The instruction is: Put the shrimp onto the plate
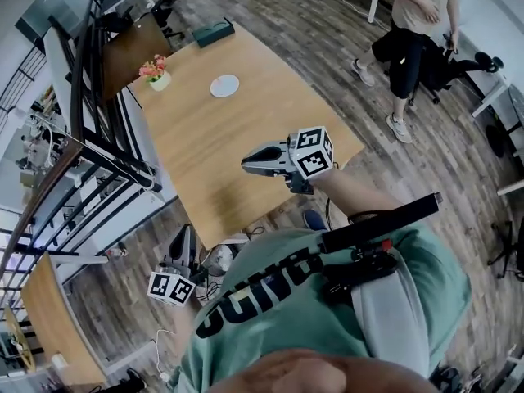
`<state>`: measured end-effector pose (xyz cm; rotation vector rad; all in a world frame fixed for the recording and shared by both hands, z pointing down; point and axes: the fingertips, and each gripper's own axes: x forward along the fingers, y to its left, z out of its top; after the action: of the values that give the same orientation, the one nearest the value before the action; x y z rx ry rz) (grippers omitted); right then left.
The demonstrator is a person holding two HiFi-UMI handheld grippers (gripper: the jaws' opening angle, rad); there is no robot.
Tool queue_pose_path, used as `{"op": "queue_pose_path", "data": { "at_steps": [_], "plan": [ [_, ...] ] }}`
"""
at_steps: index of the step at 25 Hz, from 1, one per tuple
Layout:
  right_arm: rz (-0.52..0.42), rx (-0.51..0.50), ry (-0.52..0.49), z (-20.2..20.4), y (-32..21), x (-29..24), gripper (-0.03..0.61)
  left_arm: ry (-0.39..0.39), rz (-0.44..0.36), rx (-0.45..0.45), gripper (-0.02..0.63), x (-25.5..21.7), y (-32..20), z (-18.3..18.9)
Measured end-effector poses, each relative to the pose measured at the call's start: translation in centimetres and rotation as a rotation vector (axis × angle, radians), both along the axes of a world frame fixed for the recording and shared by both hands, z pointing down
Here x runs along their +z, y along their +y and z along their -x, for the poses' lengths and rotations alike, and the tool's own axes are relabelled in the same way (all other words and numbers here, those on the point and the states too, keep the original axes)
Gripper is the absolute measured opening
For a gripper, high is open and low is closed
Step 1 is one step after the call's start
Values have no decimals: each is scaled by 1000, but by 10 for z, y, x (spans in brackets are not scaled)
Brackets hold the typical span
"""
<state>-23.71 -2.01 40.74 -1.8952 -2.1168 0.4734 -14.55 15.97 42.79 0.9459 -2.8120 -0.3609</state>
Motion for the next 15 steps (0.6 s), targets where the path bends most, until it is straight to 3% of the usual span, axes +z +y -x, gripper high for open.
{"op": "queue_pose_path", "data": {
  "at_steps": [5,9,15],
  "plan": [
    [-72,13,-12,-27,24,-8,8,-13,-73,26,6,-2,26,-16],
    [-48,37,2,-26,12,-18,8,-46,-91,55,6,-7,11,-17],
    [-24,8,-62,-27,-25,-37,8,-82,-58,40,6,-24,-25,-11]
  ]
}}
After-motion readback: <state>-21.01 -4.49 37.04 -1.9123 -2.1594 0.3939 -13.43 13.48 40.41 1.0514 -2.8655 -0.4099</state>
